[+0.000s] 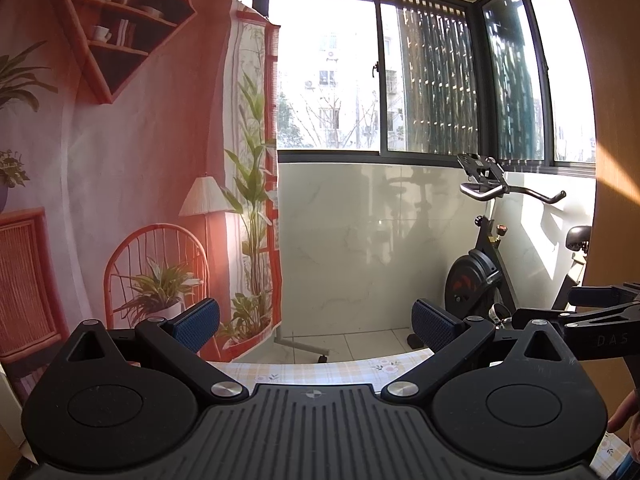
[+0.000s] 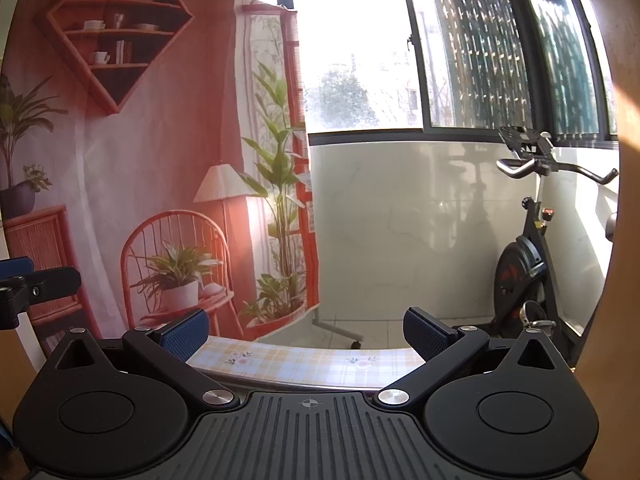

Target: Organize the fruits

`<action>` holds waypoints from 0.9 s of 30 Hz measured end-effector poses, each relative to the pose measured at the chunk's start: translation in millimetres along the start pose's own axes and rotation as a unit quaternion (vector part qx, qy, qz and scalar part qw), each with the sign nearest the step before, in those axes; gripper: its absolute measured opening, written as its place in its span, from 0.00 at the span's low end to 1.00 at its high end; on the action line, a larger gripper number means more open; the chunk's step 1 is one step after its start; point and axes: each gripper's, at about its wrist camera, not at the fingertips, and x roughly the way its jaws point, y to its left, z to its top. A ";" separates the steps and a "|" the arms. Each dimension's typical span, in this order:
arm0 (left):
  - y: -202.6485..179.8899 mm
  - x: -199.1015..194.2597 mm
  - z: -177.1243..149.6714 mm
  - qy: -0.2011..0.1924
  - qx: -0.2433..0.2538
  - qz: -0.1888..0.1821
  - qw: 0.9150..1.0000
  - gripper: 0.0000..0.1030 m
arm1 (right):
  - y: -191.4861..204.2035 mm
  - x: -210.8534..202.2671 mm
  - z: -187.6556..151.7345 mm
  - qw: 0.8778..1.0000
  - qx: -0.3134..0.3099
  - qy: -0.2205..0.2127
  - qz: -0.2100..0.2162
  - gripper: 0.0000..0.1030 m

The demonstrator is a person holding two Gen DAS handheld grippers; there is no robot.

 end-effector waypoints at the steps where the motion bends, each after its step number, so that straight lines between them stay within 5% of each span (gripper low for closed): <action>1: 0.9 0.2 -0.1 0.001 -0.001 0.000 1.000 1.00 | 0.8 0.6 -0.3 1.000 -0.002 0.001 -0.001 1.00; 27: 0.0 4.1 -0.8 0.007 0.003 0.006 1.000 1.00 | -1.2 6.5 -4.7 1.000 0.001 0.013 -0.013 1.00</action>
